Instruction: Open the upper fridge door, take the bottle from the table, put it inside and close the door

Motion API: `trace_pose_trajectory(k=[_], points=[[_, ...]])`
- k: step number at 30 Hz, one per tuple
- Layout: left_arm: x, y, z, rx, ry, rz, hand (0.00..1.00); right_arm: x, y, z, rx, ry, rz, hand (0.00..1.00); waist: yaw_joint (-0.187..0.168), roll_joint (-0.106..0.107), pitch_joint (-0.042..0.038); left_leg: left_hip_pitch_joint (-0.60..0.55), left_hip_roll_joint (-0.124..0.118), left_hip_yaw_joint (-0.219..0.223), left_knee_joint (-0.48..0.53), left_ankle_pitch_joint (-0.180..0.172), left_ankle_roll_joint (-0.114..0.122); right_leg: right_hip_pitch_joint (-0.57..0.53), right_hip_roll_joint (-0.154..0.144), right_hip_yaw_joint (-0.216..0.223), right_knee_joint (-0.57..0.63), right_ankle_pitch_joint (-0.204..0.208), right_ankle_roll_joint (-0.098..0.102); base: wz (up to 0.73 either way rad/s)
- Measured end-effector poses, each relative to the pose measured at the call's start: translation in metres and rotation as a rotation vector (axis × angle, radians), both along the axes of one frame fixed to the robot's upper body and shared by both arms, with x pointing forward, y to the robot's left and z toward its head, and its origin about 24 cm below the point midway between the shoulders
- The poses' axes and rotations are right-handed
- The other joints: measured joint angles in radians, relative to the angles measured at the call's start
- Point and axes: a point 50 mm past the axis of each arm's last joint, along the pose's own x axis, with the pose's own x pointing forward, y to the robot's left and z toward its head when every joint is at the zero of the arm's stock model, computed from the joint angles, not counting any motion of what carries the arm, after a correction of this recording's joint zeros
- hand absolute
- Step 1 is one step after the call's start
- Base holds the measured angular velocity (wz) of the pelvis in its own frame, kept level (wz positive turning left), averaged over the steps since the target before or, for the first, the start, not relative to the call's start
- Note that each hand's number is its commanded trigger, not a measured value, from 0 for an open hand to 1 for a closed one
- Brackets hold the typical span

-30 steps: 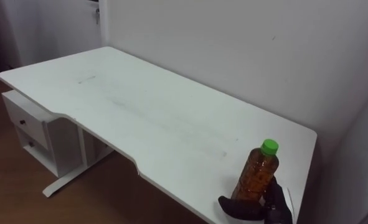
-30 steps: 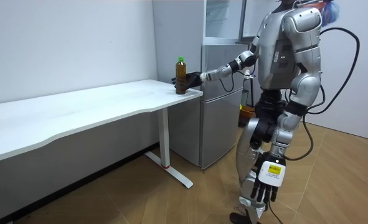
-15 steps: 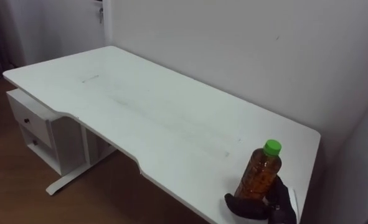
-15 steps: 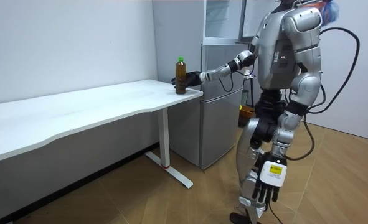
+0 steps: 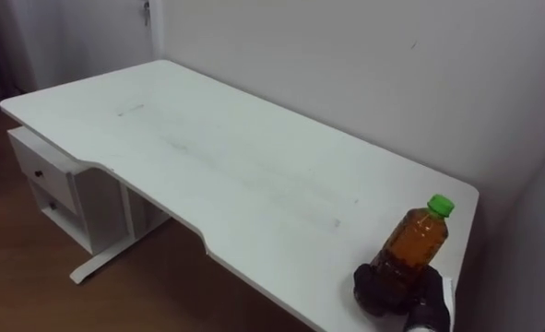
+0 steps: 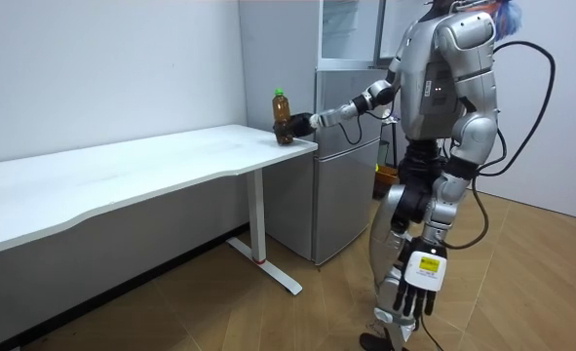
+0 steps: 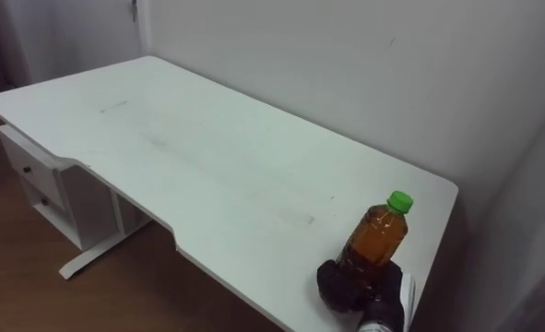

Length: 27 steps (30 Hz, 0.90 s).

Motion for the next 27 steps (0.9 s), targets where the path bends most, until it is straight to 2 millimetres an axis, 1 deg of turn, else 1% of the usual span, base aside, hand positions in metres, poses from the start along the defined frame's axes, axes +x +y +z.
trace_pose_trajectory(k=[2,7,9,12,15,17,18,20,22,23,24,25,26,27], points=[[0.002,-0.001,0.000,-0.001,-0.008,-0.002,0.00,0.000,0.001,0.002,0.026,-0.004,-0.010,1.00,0.000,-0.001,-0.0005,-0.001,0.000,0.000,0.000,0.000,0.000,0.000,0.000,0.002,0.000,0.000,0.000,0.00],[0.002,0.000,0.000,-0.003,-0.025,0.001,0.00,0.003,0.006,0.010,0.126,-0.036,-0.006,1.00,-0.003,0.006,0.0039,-0.001,0.000,0.004,0.001,0.000,0.000,-0.005,0.001,0.008,0.000,0.000,0.000,-0.03],[-0.002,0.002,0.000,-0.002,-0.015,0.016,0.00,0.005,0.010,0.014,0.147,-0.057,0.028,1.00,-0.002,0.007,0.0043,-0.001,0.003,0.015,0.002,0.000,0.000,-0.013,0.001,0.024,0.000,0.000,0.000,-0.15],[-0.007,0.003,-0.001,-0.002,0.000,0.029,0.00,0.006,0.014,0.023,0.186,-0.100,0.084,1.00,-0.007,0.008,0.0037,0.002,0.003,0.028,0.000,0.001,0.000,-0.017,0.000,0.032,0.000,0.000,0.000,-0.11],[-0.009,0.004,0.000,-0.006,-0.011,0.069,0.00,0.002,0.017,0.037,0.214,-0.177,0.164,1.00,-0.017,0.008,0.0032,0.008,0.003,0.035,-0.002,0.001,0.001,-0.016,-0.002,0.057,0.000,0.000,0.000,-0.07],[-0.010,0.006,0.000,-0.009,-0.030,0.098,0.00,-0.002,0.020,0.052,0.233,-0.257,0.253,1.00,-0.033,0.008,0.0028,0.015,0.005,0.054,-0.005,0.001,0.001,-0.018,-0.002,0.091,-0.001,0.000,0.000,-0.16],[-0.010,0.007,0.001,-0.009,-0.032,0.103,0.00,-0.003,0.020,0.056,0.235,-0.277,0.276,1.00,-0.037,0.008,0.0027,0.019,0.005,0.057,-0.007,0.001,0.001,-0.017,-0.001,0.098,-0.001,0.000,0.000,-0.26],[-0.011,0.009,0.001,-0.006,-0.041,0.122,0.00,-0.006,0.018,0.071,0.221,-0.344,0.343,1.00,-0.045,0.009,0.0020,0.035,0.010,0.082,-0.017,0.001,0.001,-0.016,0.003,0.124,0.000,0.001,-0.001,-0.30],[-0.015,0.011,0.000,-0.001,-0.032,0.141,0.00,-0.007,0.018,0.080,0.213,-0.382,0.383,1.00,-0.059,0.009,0.0015,0.057,0.014,0.102,-0.033,0.001,0.001,-0.009,0.010,0.141,0.001,0.005,-0.004,-0.34],[-0.018,0.013,0.000,0.002,-0.020,0.147,0.00,-0.008,0.017,0.085,0.206,-0.401,0.404,1.00,-0.069,0.009,-0.0018,0.069,0.017,0.112,-0.036,0.001,0.000,-0.005,0.017,0.159,0.001,0.006,-0.005,-0.31],[-0.020,0.013,0.000,0.001,-0.017,0.157,0.00,-0.009,0.017,0.087,0.204,-0.410,0.414,1.00,-0.077,0.009,-0.0020,0.075,0.018,0.113,-0.038,0.001,0.000,-0.001,0.018,0.166,0.001,0.007,-0.005,-0.18],[-0.022,0.014,0.000,0.002,-0.010,0.167,0.00,-0.010,0.015,0.090,0.195,-0.425,0.433,1.00,-0.094,0.006,-0.0068,0.079,0.019,0.115,-0.038,0.001,0.000,0.002,0.019,0.172,0.001,0.007,-0.005,-0.10],[-0.023,0.013,-0.001,0.002,-0.005,0.168,0.00,-0.011,0.014,0.093,0.186,-0.438,0.448,1.00,-0.111,0.005,-0.0078,0.087,0.021,0.123,-0.039,0.001,0.000,0.007,0.020,0.181,0.001,0.008,-0.007,-0.13],[-0.024,0.013,-0.001,0.001,-0.003,0.169,0.00,-0.012,0.013,0.093,0.184,-0.444,0.453,1.00,-0.116,0.005,-0.0081,0.092,0.022,0.128,-0.040,0.001,0.000,0.008,0.020,0.188,0.001,0.008,-0.007,-0.21]])
